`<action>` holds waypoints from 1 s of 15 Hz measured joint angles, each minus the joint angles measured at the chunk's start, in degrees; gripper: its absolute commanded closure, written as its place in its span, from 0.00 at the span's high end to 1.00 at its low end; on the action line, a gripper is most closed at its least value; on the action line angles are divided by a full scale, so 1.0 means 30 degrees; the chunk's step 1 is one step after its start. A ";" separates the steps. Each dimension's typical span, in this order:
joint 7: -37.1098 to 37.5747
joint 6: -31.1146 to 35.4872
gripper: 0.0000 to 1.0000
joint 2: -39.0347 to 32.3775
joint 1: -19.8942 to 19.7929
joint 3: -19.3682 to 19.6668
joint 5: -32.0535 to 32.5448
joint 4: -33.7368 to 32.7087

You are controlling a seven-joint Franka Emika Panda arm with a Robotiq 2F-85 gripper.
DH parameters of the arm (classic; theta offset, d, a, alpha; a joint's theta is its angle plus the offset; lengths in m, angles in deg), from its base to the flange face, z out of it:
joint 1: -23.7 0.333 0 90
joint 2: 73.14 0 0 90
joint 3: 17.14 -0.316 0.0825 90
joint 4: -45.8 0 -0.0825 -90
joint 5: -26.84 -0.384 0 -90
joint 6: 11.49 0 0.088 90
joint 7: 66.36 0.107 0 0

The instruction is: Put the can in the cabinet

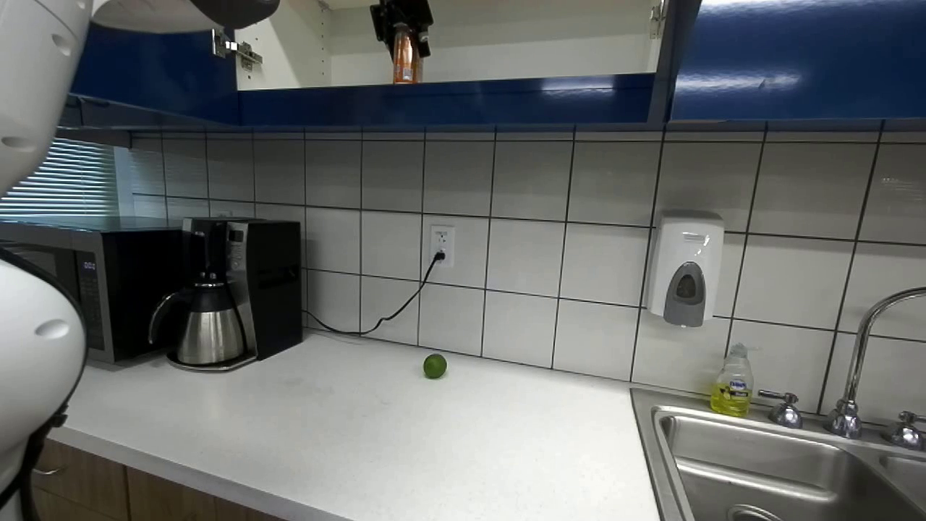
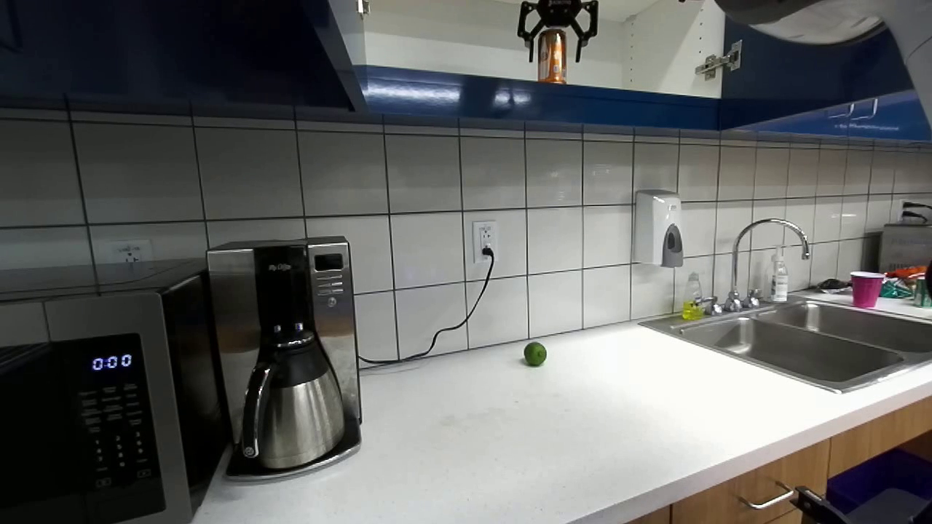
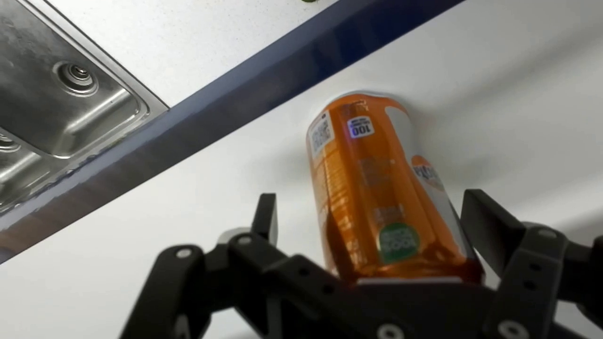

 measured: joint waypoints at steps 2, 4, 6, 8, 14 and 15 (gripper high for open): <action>-0.0219 0.0003 1.00 0.0078 -0.0123 0.0010 0.0000 -0.0001; -0.0425 0.0004 1.00 0.0194 -0.0186 0.0017 0.0000 -0.0003; -0.0655 0.0004 1.00 0.0302 -0.0187 0.0016 0.0000 -0.0003; -0.0925 0.0004 1.00 0.0357 -0.0187 0.0014 -0.0001 -0.0003; -0.2188 0.0044 1.00 0.0548 -0.0187 0.0004 -0.0078 -0.0003; -0.2416 0.0045 1.00 0.0598 -0.0187 0.0003 -0.0126 -0.0003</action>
